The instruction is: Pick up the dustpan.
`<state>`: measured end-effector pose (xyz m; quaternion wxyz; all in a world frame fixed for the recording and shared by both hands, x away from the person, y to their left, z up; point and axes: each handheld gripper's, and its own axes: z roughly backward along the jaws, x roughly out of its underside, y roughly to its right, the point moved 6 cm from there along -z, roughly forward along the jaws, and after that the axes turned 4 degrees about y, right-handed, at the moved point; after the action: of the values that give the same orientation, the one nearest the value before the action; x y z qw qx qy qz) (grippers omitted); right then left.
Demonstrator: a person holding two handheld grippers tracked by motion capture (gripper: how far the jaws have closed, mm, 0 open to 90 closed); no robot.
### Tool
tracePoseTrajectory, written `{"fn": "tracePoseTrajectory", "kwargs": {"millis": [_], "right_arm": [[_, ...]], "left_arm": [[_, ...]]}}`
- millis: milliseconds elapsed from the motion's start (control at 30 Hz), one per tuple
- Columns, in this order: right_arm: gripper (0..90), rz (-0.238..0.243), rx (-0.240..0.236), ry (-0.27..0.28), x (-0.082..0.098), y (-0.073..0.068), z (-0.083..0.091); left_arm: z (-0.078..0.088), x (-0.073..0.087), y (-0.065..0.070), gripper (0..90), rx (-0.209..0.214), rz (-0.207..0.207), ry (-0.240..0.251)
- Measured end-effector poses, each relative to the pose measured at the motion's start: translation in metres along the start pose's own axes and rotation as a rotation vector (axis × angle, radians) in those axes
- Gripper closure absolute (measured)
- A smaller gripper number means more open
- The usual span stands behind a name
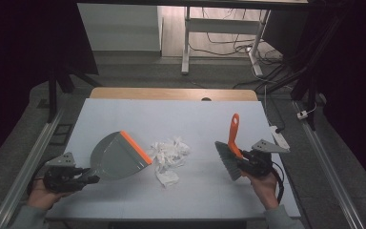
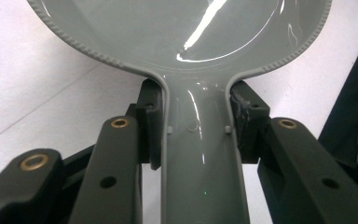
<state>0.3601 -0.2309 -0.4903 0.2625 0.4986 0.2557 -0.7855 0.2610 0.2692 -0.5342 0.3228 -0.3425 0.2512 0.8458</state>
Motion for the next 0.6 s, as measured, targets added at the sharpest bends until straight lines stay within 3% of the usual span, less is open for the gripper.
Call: {"fn": "tracePoseTrajectory", "kwargs": {"millis": [133, 167, 300, 400, 600], "right_arm": [[70.1, 0.0, -0.007, -0.005, 0.001, -0.001, -0.001], [70.1, 0.001, -0.009, -0.005, 0.0, -0.001, -0.001], [70.2, 0.003, -0.007, -0.004, 0.0, -0.002, -0.001], [70.2, 0.001, -0.007, -0.007, 0.001, -0.002, -0.002], [70.1, 0.004, -0.009, -0.011, 0.001, -0.004, -0.004]], "left_arm": [[-0.001, 0.001, 0.006, 62.0, 0.017, -0.008, -0.005], [-0.002, 0.001, 0.01, 62.0, 0.04, -0.022, -0.006], [-0.003, 0.003, 0.015, 62.0, 0.066, -0.049, -0.019], [-0.005, 0.003, 0.02, 62.0, 0.093, -0.048, -0.025], [-0.009, 0.006, 0.022, 62.0, 0.097, -0.054, -0.05]]}}
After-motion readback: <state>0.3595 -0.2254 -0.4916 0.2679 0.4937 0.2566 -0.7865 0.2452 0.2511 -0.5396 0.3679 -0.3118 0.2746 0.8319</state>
